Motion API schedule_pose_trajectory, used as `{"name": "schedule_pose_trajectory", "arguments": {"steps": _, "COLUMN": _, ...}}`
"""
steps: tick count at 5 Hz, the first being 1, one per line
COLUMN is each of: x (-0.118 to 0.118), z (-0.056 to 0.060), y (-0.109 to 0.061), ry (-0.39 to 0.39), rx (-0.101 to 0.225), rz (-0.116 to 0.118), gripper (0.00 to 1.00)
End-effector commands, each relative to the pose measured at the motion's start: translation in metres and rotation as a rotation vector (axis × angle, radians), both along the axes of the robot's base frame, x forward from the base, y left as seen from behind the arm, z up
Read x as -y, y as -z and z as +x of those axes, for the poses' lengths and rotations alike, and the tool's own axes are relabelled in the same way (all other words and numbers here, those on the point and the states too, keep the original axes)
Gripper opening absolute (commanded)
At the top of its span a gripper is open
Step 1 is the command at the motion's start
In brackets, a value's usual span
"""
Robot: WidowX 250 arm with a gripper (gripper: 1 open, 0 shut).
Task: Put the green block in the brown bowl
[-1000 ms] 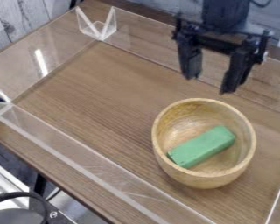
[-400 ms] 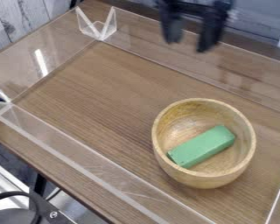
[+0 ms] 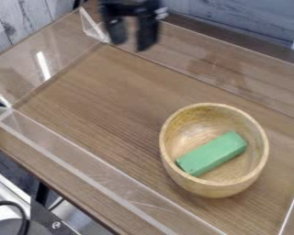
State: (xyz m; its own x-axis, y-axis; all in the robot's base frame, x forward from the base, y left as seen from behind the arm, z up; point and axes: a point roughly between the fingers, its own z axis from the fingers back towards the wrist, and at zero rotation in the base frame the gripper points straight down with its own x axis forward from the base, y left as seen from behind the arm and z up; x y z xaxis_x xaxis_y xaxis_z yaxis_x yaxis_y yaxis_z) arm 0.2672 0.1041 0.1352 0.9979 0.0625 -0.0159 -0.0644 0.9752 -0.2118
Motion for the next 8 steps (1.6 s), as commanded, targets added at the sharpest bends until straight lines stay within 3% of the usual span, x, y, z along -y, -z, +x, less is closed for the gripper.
{"name": "schedule_pose_trajectory", "arguments": {"steps": 1, "x": 0.031, "z": 0.013, "y": -0.023, "ry": 0.109, "rx": 0.089, "rz": 0.011, "gripper": 0.0}}
{"name": "schedule_pose_trajectory", "arguments": {"steps": 2, "x": 0.044, "z": 0.023, "y": -0.021, "ry": 0.173, "rx": 0.097, "rz": -0.01, "gripper": 0.0}}
{"name": "schedule_pose_trajectory", "arguments": {"steps": 4, "x": 0.041, "z": 0.059, "y": -0.004, "ry": 0.206, "rx": 0.005, "rz": -0.012, "gripper": 0.0}}
{"name": "schedule_pose_trajectory", "arguments": {"steps": 6, "x": 0.04, "z": 0.073, "y": 0.02, "ry": 0.192, "rx": -0.026, "rz": 0.016, "gripper": 0.0}}
{"name": "schedule_pose_trajectory", "arguments": {"steps": 7, "x": 0.047, "z": 0.082, "y": 0.031, "ry": 0.204, "rx": -0.034, "rz": 0.044, "gripper": 0.0}}
{"name": "schedule_pose_trajectory", "arguments": {"steps": 8, "x": 0.076, "z": 0.088, "y": 0.034, "ry": 0.254, "rx": -0.033, "rz": 0.071, "gripper": 0.0}}
